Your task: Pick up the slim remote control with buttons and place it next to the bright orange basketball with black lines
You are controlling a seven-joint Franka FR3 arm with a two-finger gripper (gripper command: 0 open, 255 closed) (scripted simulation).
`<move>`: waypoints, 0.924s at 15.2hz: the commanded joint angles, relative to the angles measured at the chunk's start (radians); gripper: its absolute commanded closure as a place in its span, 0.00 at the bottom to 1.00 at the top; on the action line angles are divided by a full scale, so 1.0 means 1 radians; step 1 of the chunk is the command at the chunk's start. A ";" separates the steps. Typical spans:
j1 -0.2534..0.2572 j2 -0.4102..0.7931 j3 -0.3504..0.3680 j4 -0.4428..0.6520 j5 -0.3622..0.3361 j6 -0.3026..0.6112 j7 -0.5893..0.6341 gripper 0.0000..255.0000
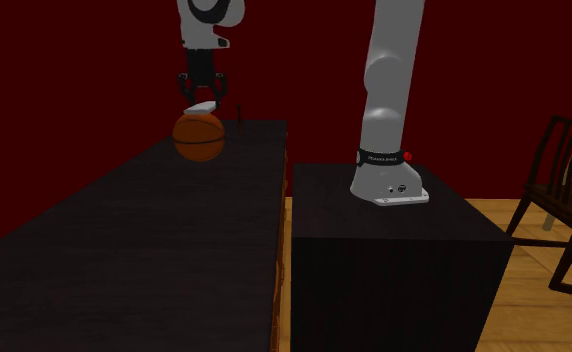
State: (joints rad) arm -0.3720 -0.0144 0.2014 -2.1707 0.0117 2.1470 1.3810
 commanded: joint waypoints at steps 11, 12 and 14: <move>-0.048 0.421 -0.059 0.574 -0.068 -0.157 -0.088 1.00; -0.049 0.462 -0.063 0.636 -0.071 -0.179 -0.096 1.00; -0.052 0.548 -0.070 0.772 -0.078 -0.229 -0.110 1.00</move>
State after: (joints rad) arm -0.4247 0.4910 0.1343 -1.4739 -0.0625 1.9499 1.2755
